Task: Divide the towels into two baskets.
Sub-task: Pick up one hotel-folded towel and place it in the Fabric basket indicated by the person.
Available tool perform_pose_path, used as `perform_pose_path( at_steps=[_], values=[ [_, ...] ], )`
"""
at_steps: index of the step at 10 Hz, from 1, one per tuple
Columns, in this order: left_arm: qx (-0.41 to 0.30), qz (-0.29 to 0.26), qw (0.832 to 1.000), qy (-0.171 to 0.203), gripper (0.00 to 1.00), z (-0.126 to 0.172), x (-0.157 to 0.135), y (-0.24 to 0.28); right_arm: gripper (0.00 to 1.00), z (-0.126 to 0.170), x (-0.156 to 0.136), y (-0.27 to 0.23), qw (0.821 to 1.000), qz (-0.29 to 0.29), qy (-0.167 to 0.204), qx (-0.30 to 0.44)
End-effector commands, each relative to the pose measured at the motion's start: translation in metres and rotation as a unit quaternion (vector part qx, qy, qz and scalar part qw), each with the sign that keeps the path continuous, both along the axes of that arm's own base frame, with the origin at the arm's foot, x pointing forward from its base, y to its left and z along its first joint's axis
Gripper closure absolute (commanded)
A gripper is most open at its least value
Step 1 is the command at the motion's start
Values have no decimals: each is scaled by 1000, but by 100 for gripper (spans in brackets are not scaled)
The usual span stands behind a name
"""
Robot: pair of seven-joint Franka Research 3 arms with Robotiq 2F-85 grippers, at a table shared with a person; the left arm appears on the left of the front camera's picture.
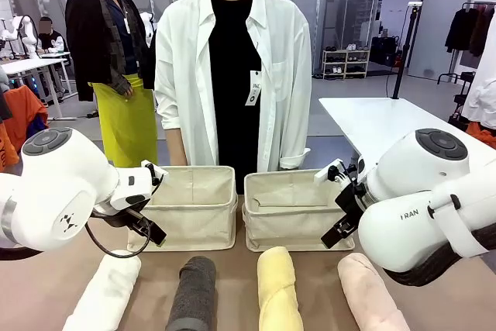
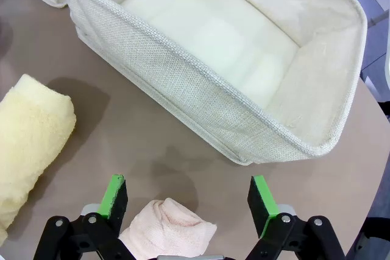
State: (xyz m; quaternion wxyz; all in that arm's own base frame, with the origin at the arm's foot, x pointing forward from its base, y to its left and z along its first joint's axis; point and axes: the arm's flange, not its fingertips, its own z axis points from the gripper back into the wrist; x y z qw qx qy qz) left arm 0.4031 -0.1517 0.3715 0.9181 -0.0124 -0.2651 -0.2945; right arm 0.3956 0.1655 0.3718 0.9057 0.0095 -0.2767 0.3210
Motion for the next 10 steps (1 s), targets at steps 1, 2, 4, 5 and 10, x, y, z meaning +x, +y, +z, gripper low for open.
perform_pose_path(
  at_steps=[1, 2, 4, 5, 10],
  values=[
    [0, 0, 1000, 0, 0, 0, 0, 0, 0, 0, 0, 0, 1000, 0, 0, 1],
    [0, 0, 1000, 0, 0, 0, 0, 0, 0, 0, 0, 0, 1000, 0, 0, 0],
    [-22, -44, 997, 54, 0, 26, 3, 10, 0, 34, 4, -9, 997, 7, 58, 46],
    [-42, -43, 996, 70, 0, 34, 2, 21, 0, 44, 9, -19, 992, 11, 86, 93],
    [-305, -92, 928, 194, 0, 52, 10, 93, 0, 64, 12, -72, 933, 36, 195, 300]
  ],
)
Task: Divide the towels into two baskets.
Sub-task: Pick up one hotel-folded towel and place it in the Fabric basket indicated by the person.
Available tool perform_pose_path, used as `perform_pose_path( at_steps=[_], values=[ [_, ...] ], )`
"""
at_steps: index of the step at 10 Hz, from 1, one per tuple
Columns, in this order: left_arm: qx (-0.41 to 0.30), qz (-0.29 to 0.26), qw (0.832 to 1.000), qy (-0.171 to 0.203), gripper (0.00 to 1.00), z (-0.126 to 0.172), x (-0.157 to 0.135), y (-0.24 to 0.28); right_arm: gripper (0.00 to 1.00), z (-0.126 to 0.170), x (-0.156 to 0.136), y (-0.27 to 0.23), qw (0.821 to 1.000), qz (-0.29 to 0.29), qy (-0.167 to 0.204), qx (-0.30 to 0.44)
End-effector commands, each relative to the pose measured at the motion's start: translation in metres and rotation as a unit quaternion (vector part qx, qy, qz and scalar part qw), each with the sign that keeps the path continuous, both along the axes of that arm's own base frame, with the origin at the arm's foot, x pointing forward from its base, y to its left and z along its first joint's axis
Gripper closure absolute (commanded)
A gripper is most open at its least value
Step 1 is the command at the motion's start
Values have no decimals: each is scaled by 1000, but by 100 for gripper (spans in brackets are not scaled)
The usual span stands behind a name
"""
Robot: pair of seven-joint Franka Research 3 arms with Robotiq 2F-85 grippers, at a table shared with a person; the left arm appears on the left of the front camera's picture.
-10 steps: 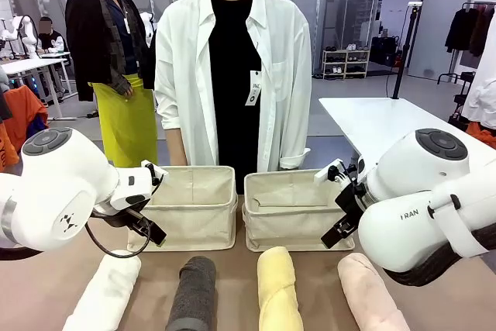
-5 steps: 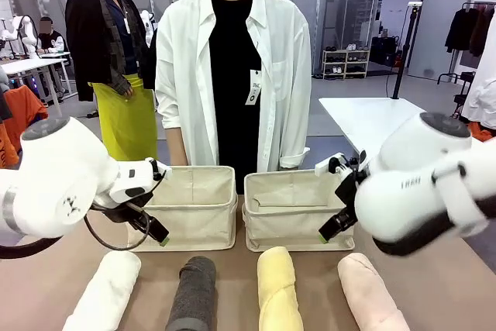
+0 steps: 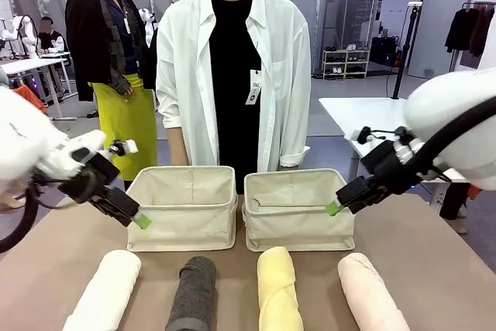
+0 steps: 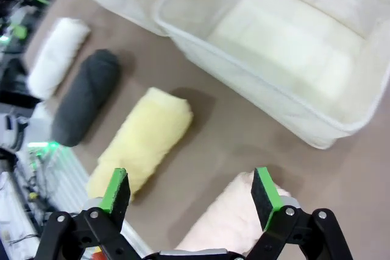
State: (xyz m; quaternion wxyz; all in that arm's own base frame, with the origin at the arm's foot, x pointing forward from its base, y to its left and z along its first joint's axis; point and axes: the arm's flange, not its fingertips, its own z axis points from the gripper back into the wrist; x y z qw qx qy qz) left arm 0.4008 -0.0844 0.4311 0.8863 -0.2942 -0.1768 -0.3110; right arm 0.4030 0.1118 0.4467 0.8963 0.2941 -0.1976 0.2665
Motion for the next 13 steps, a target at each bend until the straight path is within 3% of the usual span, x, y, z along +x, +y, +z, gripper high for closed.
perform_pose_path(
  at_steps=[1, 2, 4, 6, 9, 11, 13],
  values=[
    [-155, 15, 985, 77, 0, -13, 8, 52, 0, -18, 4, -42, 990, -12, 71, 123],
    [-208, 32, 975, 74, 0, -19, -1, 81, 0, -30, 4, -70, 973, -42, 106, 198],
    [-274, 104, 953, 73, 0, -35, -17, 144, 0, -49, -13, -125, 953, -102, 122, 259],
    [-310, 165, 932, 88, 0, -48, -35, 220, 0, -64, -41, -200, 925, -201, 113, 303],
    [-358, 243, 900, 43, 0, -55, -66, 292, 0, -89, -99, -304, 858, -348, 89, 367],
    [-378, 299, 876, 27, 0, -62, -88, 327, 0, -94, -140, -350, 820, -410, 63, 395],
    [-354, 324, 877, 22, 0, -60, -94, 331, 0, -94, -147, -358, 815, -426, 48, 390]
  ],
)
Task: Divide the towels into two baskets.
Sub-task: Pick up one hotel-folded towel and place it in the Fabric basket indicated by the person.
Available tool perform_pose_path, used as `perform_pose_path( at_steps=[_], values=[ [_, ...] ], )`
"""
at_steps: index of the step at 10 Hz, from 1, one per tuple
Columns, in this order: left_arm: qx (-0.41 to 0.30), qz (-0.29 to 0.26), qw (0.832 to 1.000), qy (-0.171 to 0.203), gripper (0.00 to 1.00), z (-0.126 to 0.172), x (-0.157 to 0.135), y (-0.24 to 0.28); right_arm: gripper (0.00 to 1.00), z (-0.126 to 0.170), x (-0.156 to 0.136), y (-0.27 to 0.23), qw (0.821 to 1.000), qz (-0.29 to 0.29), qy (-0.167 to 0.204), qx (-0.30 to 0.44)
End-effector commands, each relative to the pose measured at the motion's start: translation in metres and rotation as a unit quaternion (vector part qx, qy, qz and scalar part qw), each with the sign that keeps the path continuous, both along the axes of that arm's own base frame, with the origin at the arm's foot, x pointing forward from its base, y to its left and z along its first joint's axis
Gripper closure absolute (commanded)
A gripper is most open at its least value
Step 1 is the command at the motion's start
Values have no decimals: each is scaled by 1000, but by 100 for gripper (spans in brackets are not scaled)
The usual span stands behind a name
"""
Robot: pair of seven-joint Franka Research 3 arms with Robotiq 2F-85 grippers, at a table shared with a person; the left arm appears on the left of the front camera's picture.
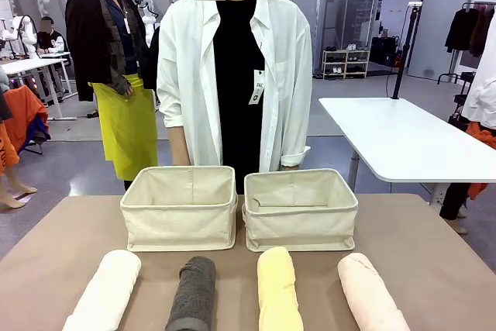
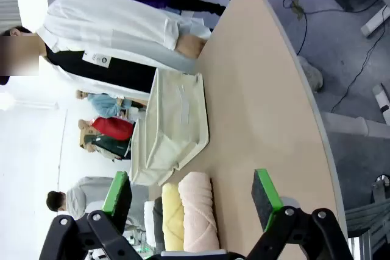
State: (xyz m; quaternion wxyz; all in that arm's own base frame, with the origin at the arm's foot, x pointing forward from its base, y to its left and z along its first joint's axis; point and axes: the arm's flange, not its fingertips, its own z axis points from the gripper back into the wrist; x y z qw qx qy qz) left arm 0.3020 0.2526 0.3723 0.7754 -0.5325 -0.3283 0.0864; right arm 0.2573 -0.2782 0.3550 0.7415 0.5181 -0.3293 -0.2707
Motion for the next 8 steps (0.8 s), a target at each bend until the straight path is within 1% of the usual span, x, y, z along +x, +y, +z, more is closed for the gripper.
perform_pose_path(
  at_steps=[1, 2, 8],
  values=[
    [13, 8, 1000, -1, 0, -3, 9, -11, 0, -5, 8, 41, 999, 27, -29, -28],
    [0, 0, 1000, 0, 0, 0, 0, 0, 0, 0, 0, 0, 1000, 0, 0, 0],
    [0, 0, 1000, 0, 0, 0, 0, 0, 0, 0, 0, 0, 1000, 0, 0, 0]
  ],
)
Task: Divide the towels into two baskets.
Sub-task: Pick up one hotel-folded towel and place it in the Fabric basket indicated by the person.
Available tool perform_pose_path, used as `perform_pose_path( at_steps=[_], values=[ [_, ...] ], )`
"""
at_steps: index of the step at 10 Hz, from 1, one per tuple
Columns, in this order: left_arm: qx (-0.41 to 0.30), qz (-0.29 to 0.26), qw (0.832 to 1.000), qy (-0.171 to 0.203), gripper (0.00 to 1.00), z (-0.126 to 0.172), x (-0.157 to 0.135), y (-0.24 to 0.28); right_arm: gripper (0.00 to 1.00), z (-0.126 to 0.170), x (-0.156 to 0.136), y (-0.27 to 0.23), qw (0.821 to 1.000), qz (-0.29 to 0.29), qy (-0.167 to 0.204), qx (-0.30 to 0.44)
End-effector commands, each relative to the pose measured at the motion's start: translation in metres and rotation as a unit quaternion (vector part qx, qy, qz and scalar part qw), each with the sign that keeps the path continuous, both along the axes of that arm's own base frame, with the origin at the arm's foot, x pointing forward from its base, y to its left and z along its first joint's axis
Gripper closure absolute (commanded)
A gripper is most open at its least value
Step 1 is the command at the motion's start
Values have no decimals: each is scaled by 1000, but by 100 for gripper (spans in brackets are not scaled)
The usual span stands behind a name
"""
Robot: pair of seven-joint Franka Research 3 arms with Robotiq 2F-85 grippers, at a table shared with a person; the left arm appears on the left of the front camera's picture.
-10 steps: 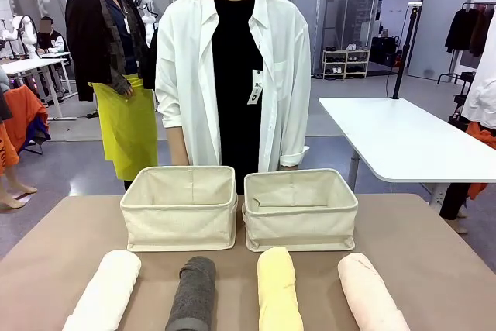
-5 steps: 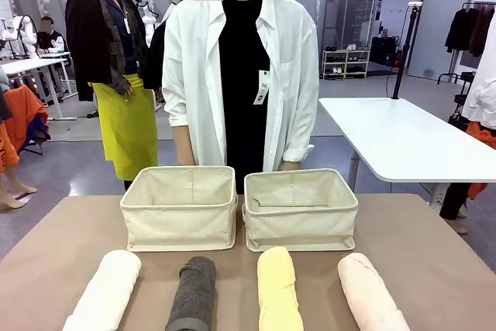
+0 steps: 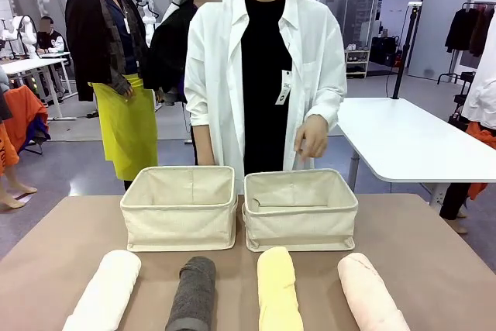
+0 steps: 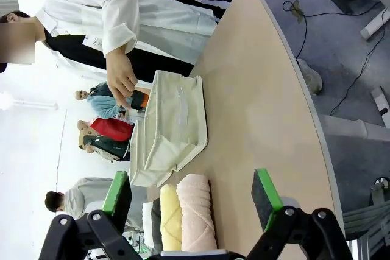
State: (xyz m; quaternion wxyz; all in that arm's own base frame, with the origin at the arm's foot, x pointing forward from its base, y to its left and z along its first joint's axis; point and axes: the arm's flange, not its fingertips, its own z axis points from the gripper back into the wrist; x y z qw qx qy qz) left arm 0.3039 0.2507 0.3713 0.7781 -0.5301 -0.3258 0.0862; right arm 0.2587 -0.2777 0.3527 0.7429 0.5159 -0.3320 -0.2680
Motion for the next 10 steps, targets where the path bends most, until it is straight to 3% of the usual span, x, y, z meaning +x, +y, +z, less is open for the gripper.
perform_pose_path(
  at_steps=[1, 10],
  values=[
    [-3, 1, 1000, -3, 0, 1, -2, 2, 0, 2, -1, -1, 1000, 0, 2, 4],
    [-3, 1, 1000, -3, 0, 1, -2, 2, 0, 2, -1, -1, 1000, 0, 2, 4]
  ],
)
